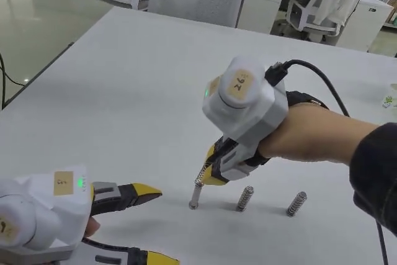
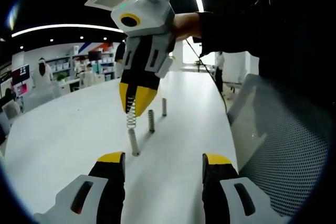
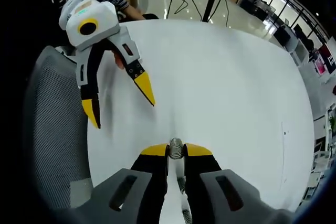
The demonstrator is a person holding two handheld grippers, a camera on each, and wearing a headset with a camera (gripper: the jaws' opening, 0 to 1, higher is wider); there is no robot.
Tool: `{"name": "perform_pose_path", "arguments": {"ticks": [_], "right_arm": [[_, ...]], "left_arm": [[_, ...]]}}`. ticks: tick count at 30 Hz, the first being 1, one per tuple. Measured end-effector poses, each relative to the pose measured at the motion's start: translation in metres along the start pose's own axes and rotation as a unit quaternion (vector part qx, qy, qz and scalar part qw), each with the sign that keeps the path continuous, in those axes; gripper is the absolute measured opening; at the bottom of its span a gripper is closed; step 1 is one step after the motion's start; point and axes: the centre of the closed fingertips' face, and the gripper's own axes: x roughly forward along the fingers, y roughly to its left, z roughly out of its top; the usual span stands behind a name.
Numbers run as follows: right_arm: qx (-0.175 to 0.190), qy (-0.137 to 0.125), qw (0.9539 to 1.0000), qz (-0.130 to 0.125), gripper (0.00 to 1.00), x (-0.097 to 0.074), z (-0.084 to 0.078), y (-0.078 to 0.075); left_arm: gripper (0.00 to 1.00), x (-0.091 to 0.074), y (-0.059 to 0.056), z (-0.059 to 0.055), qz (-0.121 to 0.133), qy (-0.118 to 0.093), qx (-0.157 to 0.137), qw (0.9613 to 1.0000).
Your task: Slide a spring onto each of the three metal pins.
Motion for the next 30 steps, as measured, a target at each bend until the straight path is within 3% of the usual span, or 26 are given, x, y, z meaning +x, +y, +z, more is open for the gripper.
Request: {"name": "perform_pose_path", "arguments": {"ticks": [3, 14, 30], "right_arm": [[-0.004, 0.012, 0.9999, -0.002, 0.08, 0.003, -0.004, -0.001], [-0.002, 0.015, 0.9999, 0.005, 0.08, 0.008, -0.002, -0.001], [0.013, 0.038, 0.999, 0.02, 0.08, 0.037, -0.015, 0.001]], "left_arm": [[0.55, 0.0, 0.001, -0.001, 0.0, -0.001, -0.001, 1.0], [0.54, 0.002, 0.002, -0.003, -0.003, -0.002, -0.005, 1.0], [0.53, 0.0, 0.003, -0.005, -0.002, -0.001, -0.006, 1.0]]}}
